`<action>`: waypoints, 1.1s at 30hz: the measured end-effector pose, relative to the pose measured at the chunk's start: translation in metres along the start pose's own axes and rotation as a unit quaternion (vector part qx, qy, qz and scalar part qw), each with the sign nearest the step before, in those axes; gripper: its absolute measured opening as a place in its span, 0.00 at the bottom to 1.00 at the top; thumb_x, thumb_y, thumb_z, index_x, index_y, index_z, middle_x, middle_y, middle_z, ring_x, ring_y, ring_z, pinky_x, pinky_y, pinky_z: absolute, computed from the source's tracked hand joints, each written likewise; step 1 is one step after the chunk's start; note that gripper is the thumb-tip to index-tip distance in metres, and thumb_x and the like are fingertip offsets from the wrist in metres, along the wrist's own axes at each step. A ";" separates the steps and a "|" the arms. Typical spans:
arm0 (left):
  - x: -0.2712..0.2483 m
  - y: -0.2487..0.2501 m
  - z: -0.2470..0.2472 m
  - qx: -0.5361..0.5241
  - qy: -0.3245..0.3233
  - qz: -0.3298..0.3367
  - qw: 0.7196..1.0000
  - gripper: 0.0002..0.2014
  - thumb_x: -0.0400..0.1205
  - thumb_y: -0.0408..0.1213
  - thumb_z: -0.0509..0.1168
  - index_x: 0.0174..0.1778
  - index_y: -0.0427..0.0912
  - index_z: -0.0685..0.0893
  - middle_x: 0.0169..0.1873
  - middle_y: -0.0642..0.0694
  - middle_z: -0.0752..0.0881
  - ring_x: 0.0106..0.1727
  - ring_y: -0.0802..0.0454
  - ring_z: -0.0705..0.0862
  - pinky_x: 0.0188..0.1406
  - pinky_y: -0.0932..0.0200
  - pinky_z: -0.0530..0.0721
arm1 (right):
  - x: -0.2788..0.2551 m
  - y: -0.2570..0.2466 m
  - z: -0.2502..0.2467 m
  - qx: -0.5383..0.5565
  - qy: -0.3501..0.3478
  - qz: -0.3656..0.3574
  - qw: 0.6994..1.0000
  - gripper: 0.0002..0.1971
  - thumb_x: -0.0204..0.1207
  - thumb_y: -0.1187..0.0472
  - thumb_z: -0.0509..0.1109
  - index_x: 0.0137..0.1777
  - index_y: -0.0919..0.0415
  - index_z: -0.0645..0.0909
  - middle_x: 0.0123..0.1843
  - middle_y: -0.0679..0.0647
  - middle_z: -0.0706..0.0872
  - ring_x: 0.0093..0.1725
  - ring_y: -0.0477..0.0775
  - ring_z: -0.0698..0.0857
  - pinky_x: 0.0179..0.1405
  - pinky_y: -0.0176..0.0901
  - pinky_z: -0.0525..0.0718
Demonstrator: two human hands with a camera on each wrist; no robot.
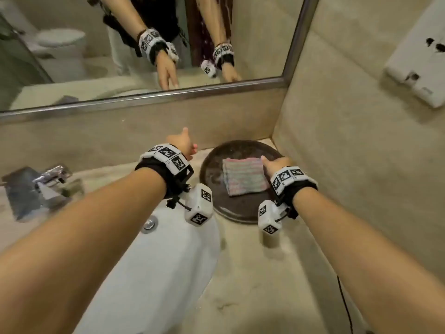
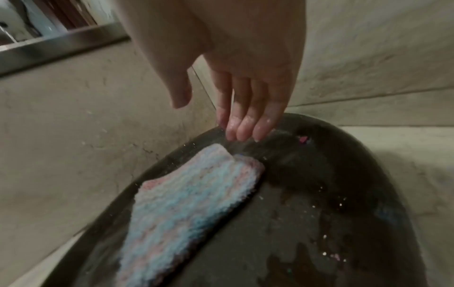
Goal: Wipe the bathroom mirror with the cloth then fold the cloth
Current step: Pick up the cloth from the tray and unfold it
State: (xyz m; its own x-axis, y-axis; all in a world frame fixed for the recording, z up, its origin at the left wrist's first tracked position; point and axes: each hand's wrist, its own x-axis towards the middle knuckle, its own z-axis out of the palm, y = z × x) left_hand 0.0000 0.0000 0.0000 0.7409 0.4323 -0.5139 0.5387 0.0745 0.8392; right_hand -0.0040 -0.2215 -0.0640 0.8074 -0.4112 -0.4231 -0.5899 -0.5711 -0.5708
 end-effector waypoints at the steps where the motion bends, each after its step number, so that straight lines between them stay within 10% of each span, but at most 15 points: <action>1: -0.001 0.000 0.005 -0.006 -0.005 0.000 1.000 0.21 0.87 0.48 0.51 0.30 0.40 0.71 0.10 0.49 0.78 0.11 0.57 0.76 0.25 0.60 0.68 | 0.000 0.001 -0.001 -0.026 -0.026 -0.007 0.999 0.29 0.74 0.40 0.67 0.59 0.69 0.82 0.59 0.64 0.86 0.57 0.65 0.85 0.57 0.49 0.79; 6: -0.003 -0.004 0.016 0.007 -0.024 0.014 1.000 0.20 0.87 0.44 0.53 0.30 0.39 0.72 0.08 0.51 0.78 0.11 0.59 0.76 0.26 0.61 0.69 | 0.008 0.009 0.016 -0.077 -0.102 -0.013 0.992 0.22 0.71 0.54 0.75 0.59 0.69 0.82 0.58 0.62 0.87 0.53 0.61 0.86 0.49 0.44 0.82; 9: -0.007 0.002 0.014 0.017 -0.041 0.028 0.999 0.18 0.87 0.42 0.53 0.31 0.40 0.73 0.25 0.45 0.79 0.24 0.54 0.77 0.28 0.62 0.70 | 0.010 0.007 0.016 -0.040 -0.136 -0.026 0.990 0.19 0.77 0.63 0.69 0.67 0.68 0.77 0.66 0.62 0.82 0.61 0.61 0.83 0.46 0.41 0.75; 15: -0.025 0.031 0.005 0.052 -0.059 0.056 0.995 0.12 0.86 0.31 0.55 0.36 0.38 0.73 0.29 0.45 0.76 0.20 0.57 0.78 0.26 0.66 0.68 | -0.010 -0.022 0.002 0.011 -0.043 -0.091 0.995 0.07 0.76 0.64 0.67 0.46 0.58 0.87 0.50 0.60 0.88 0.56 0.59 0.84 0.57 0.45 0.81; 18: -0.042 0.044 -0.002 0.084 -0.112 0.081 0.987 0.11 0.83 0.27 0.57 0.35 0.41 0.75 0.30 0.45 0.78 0.16 0.60 0.79 0.28 0.65 0.70 | -0.029 -0.036 -0.015 0.082 -0.048 -0.137 0.986 0.16 0.70 0.70 0.70 0.27 0.50 0.78 0.31 0.50 0.81 0.43 0.54 0.81 0.40 0.41 0.81; 23: -0.075 0.074 -0.021 0.129 -0.166 0.140 0.968 0.13 0.81 0.24 0.60 0.33 0.44 0.76 0.32 0.45 0.81 0.23 0.58 0.77 0.28 0.64 0.71 | -0.075 -0.081 -0.058 0.112 -0.051 -0.239 0.963 0.16 0.73 0.73 0.68 0.29 0.54 0.77 0.31 0.48 0.79 0.32 0.42 0.76 0.25 0.20 0.74; 26: -0.094 0.093 -0.032 0.176 -0.202 0.172 0.948 0.09 0.79 0.26 0.64 0.50 0.44 0.80 0.45 0.43 0.82 0.35 0.56 0.81 0.32 0.63 0.73 | -0.107 -0.108 -0.088 0.123 -0.042 -0.295 0.947 0.14 0.74 0.74 0.68 0.32 0.56 0.79 0.32 0.47 0.79 0.34 0.39 0.76 0.28 0.17 0.73; 29: -0.112 0.110 -0.041 0.218 -0.250 0.218 0.918 0.28 0.77 0.30 0.70 0.72 0.44 0.72 0.58 0.43 0.80 0.56 0.50 0.78 0.37 0.62 0.73 | -0.143 -0.130 -0.118 0.088 -0.053 -0.339 0.935 0.07 0.75 0.73 0.68 0.45 0.60 0.82 0.32 0.48 0.78 0.32 0.40 0.75 0.21 0.18 0.70; 33: -0.139 0.134 -0.056 0.233 -0.313 0.276 0.878 0.37 0.74 0.34 0.74 0.78 0.45 0.65 0.65 0.43 0.79 0.65 0.46 0.79 0.56 0.55 0.79 | -0.185 -0.159 -0.152 0.070 -0.048 -0.375 0.923 0.07 0.75 0.70 0.69 0.47 0.57 0.83 0.35 0.50 0.80 0.33 0.46 0.76 0.27 0.34 0.75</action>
State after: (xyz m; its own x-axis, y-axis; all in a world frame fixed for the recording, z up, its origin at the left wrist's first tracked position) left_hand -0.0537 0.0003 0.1941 0.9378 -0.3026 -0.1704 0.0251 -0.4302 0.9024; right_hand -0.0587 -0.1629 0.2117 0.9889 0.1308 0.0707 0.1334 -0.5699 -0.8108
